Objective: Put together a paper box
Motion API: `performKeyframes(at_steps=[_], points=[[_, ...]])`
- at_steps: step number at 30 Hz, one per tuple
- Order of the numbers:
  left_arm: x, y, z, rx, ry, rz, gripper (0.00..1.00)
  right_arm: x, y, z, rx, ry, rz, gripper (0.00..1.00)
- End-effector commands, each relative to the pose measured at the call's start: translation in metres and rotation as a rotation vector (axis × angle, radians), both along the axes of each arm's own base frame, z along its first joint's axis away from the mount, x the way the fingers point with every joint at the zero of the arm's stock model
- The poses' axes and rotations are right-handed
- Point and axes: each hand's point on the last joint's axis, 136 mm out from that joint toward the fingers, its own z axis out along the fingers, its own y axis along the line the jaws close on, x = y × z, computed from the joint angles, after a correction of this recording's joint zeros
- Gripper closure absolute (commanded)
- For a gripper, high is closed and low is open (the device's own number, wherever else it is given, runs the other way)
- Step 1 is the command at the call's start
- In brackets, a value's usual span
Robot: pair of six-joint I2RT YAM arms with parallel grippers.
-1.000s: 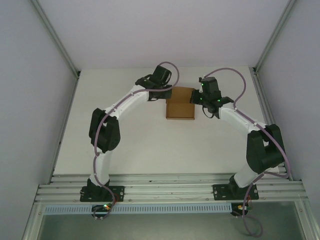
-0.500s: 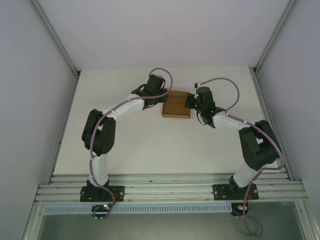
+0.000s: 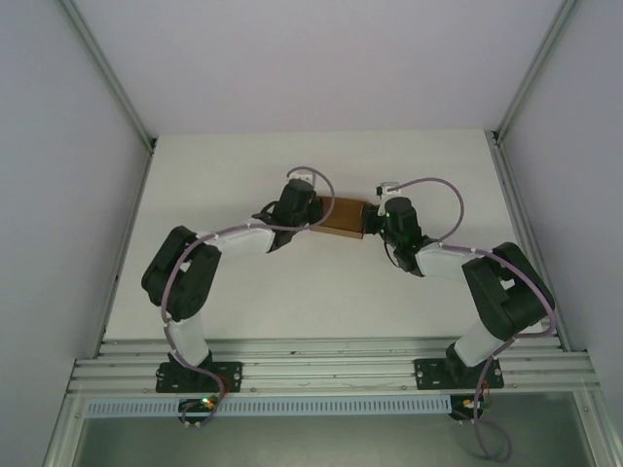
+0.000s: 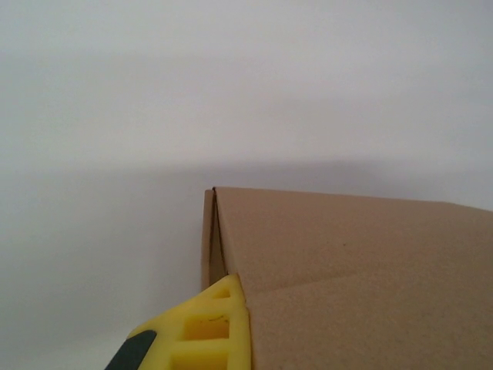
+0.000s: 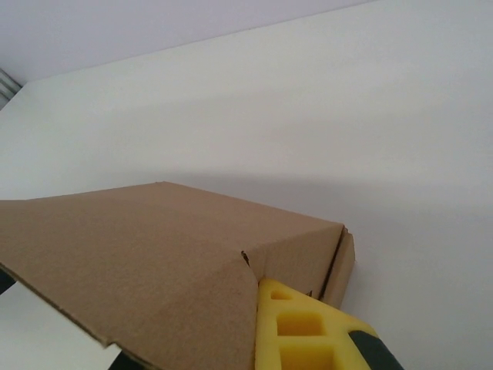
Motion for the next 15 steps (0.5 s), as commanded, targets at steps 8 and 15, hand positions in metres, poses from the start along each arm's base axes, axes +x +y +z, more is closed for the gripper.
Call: performKeyframes(at_steps=[8,15], points=[[-0.049,-0.003,-0.034,0.029,0.1,-0.103,0.95,-0.053,-0.004,-0.091,-0.101,0.215,0.026,1.0],[-0.062,0.0,-0.023,0.069,0.069,-0.122,0.5,-0.061,-0.012,-0.101,-0.133,0.237,0.009,0.99]])
